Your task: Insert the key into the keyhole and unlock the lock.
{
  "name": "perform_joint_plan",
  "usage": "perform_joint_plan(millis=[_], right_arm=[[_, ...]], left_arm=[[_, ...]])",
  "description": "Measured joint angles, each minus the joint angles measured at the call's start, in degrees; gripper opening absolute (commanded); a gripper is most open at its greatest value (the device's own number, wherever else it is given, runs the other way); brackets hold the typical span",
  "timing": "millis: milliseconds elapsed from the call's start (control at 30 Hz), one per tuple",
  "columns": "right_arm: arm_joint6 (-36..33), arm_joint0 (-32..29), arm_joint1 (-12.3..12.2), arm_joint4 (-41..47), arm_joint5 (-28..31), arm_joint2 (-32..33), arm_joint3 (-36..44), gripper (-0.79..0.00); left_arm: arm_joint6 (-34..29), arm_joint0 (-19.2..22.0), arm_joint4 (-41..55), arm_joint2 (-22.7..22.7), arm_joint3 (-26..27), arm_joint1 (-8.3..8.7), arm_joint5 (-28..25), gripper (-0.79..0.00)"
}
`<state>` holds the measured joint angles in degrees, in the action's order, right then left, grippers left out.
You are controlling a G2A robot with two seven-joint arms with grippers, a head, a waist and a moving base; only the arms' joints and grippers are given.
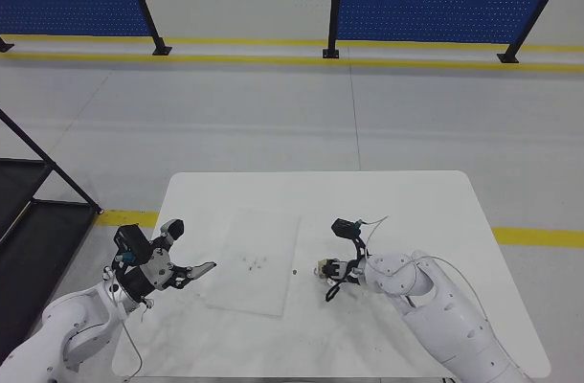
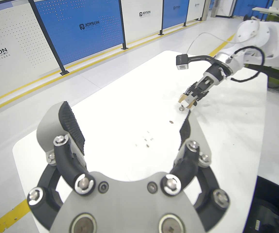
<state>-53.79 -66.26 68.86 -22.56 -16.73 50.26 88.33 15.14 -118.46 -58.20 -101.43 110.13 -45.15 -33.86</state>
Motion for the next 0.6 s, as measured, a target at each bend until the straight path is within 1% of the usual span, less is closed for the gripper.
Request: perform_joint_plan(millis=[433, 467, 500, 533, 567, 600], right_arm=[[-0.5, 1.0, 0.3, -0.5, -3.8, -0.5, -2.6, -0.785], [-0.5, 1.0, 0.3, -0.4, -3.9, -0.5, -2.7, -0.760], [-0.5, 1.0, 0.3, -0.2, -4.0, -0.5, -2.9, -0.659], [-0.4, 1.0, 0.4, -0.1, -4.1, -0.5, -2.9, -0.480], [-0.3, 1.0, 0.4, 0.0, -4.1, -0.5, -2.9, -0.283], [-0.1, 1.0, 0.4, 0.1, -4.0, -0.4, -2.9, 0.000]], left_arm=[[0.0, 0.0, 0.0, 0.0, 0.0, 0.00, 0.0, 0.000], [0.0, 0.0, 0.0, 0.0, 0.0, 0.00, 0.0, 0.000], [0.0, 0.0, 0.0, 0.0, 0.0, 0.00, 0.0, 0.000], [0.0, 0.0, 0.0, 0.0, 0.0, 0.00, 0.0, 0.000], [0.0, 0.0, 0.0, 0.0, 0.0, 0.00, 0.0, 0.000], [0.0, 0.0, 0.0, 0.0, 0.0, 0.00, 0.0, 0.000]])
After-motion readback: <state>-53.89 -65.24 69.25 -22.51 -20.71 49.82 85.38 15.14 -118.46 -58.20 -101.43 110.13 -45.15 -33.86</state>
